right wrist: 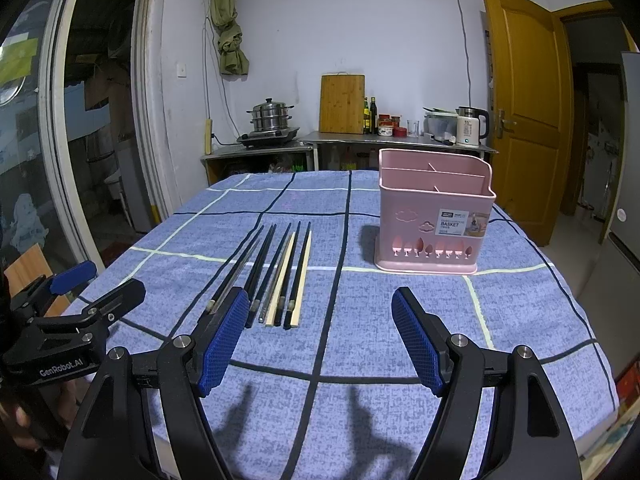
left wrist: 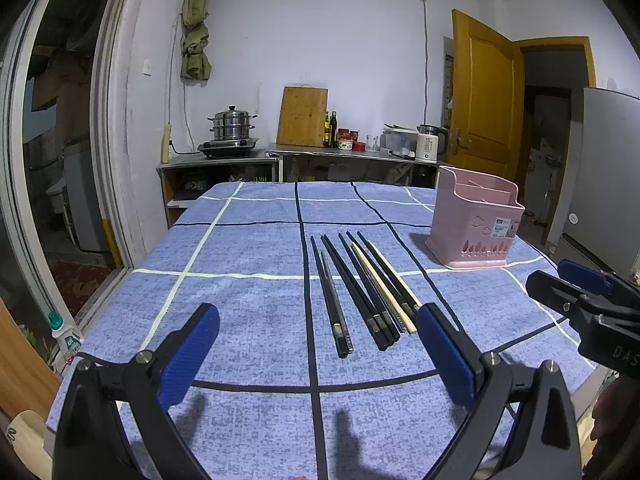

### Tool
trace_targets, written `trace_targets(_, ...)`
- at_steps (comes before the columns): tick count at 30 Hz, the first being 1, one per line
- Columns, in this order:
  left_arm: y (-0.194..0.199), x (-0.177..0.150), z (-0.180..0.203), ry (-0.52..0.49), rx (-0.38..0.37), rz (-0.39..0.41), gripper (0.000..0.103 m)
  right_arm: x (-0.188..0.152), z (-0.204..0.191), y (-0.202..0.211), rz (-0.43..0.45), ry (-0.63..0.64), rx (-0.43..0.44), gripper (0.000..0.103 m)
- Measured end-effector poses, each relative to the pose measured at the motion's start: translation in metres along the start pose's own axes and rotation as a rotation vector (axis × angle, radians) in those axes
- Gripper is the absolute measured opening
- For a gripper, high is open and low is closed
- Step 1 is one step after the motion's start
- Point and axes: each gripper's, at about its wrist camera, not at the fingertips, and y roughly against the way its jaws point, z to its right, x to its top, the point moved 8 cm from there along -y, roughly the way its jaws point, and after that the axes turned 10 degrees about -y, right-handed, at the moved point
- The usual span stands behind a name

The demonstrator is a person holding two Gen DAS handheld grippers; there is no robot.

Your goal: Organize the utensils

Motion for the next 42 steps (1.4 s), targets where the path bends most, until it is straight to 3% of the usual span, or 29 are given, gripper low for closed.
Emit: trace_targets(42,0.0013,-0.0002,0.0008,-0.016,-0.002,-0.005,0.100,0.0003,-0.0005,-0.0018,-0.011,-0.004,0.003,0.075)
